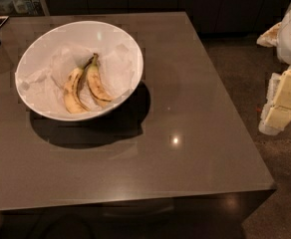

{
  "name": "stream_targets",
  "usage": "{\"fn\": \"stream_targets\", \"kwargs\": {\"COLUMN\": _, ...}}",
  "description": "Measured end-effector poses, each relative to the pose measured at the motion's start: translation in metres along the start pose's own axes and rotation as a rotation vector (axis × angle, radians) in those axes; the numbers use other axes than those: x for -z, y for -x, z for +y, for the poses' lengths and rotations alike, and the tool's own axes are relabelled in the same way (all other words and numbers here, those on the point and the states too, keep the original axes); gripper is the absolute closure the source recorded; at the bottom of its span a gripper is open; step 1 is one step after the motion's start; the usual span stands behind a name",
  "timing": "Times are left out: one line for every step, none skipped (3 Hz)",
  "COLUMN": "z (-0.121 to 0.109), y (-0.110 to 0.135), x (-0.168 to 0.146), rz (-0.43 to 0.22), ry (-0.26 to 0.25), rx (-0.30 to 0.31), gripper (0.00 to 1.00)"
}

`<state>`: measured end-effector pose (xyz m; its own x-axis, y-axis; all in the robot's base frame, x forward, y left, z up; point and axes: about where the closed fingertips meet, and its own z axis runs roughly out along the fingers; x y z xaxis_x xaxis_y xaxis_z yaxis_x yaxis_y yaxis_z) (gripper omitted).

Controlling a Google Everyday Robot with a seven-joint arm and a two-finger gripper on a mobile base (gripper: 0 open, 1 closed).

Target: Pick banana from white bowl

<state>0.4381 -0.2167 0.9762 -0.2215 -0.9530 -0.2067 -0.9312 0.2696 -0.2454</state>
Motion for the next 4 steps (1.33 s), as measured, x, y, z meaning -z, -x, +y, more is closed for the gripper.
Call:
{"fn": "stream_targets", "kwargs": {"z": 0.0, "y": 0.006, "x": 0.001, "rz": 0.002, "ry": -0.011, "rx": -0.004, "gripper": 0.0}}
{"fn": "stream_targets", "kwargs": {"z": 0.002, "y": 0.034, "x": -0.006, "rz": 0.068, "ry": -0.001, "rx": 0.001, "gripper": 0.0}}
{"fn": "stream_targets", "kwargs": {"z": 0.003, "y": 0.07, "x": -0.022, "rz": 0.207, "ry": 0.0, "rx": 0.014, "gripper": 0.0}}
{"fn": "stream_targets", "kwargs": {"z": 0.003, "y": 0.104, "x": -0.032, "rz": 0.274, "ry": -0.02, "rx": 0.098, "gripper": 0.0}}
